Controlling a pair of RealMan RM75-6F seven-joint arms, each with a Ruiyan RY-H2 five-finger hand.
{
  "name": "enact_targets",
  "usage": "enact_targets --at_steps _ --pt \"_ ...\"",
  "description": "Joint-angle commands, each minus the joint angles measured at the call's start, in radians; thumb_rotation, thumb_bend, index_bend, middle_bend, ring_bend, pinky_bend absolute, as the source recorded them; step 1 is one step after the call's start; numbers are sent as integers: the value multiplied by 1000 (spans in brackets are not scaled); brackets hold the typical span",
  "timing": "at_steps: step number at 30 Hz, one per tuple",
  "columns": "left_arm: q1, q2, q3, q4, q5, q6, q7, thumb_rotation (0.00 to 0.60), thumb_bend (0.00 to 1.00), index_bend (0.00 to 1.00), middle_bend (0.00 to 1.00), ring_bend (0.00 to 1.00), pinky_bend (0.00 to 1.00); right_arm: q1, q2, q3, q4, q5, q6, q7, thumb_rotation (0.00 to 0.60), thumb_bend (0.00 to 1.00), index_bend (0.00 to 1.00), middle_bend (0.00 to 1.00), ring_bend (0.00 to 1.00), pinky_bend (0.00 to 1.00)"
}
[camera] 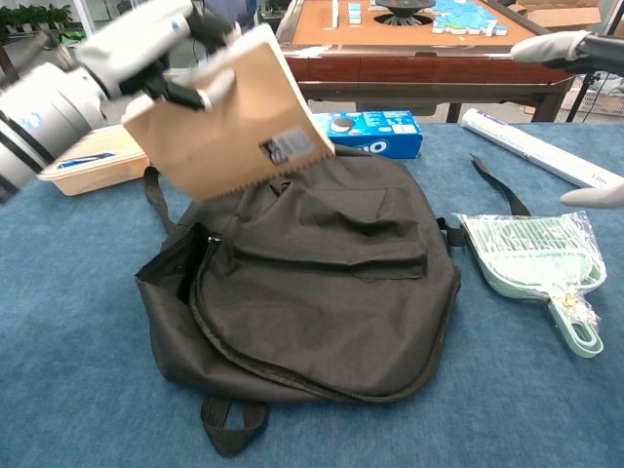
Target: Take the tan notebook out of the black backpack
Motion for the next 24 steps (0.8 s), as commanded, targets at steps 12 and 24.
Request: enact_targets --at_steps 12,24 --pt "119 248 93 -569 -153 -182 414 600 276 73 147 116 219 -20 0 16 4 19 4 8 600 0 0 0 0 0" --pt "256 430 92 -761 -259 -72 521 600 264 43 116 98 197 -52 100 28 -59 121 -39 -44 600 28 2 61 0 61"
